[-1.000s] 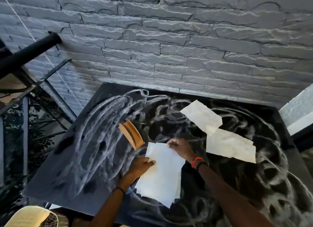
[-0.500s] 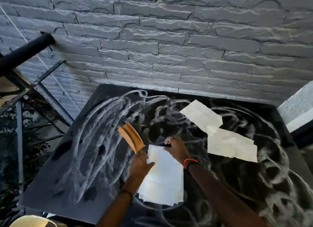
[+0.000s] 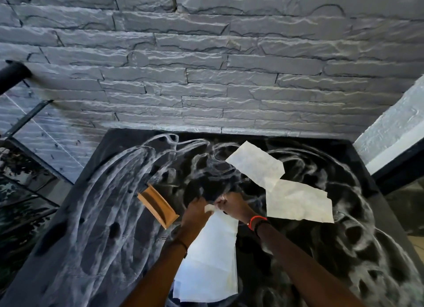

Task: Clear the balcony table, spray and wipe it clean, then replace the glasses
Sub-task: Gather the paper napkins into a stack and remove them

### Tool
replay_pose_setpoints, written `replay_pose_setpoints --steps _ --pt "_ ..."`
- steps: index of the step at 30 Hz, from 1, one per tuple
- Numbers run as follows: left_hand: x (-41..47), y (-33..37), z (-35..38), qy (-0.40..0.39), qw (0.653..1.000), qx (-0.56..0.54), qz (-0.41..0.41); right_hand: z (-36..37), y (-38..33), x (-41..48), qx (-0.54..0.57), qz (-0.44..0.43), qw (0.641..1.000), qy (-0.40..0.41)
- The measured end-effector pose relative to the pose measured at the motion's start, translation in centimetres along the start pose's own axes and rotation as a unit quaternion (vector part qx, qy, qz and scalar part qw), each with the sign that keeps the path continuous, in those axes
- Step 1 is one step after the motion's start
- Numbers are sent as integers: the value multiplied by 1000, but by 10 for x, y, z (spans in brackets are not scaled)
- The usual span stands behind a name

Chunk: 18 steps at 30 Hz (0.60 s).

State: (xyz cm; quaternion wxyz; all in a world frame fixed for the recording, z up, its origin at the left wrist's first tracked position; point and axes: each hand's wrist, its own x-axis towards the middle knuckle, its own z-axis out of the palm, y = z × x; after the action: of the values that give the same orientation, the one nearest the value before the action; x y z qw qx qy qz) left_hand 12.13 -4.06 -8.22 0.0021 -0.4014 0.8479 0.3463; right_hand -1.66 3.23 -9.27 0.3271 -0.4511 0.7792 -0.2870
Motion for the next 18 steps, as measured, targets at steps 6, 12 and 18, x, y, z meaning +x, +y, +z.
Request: replay_pose_setpoints --steps 6,12,18 --pt "9 -15 5 -33 998 3 -57 -15 5 8 79 80 994 2" --pt "17 -18 4 -69 992 -14 -108 -24 30 11 73 117 987 77" --pt "26 0 -7 73 993 76 -50 -64 58 21 69 171 965 187"
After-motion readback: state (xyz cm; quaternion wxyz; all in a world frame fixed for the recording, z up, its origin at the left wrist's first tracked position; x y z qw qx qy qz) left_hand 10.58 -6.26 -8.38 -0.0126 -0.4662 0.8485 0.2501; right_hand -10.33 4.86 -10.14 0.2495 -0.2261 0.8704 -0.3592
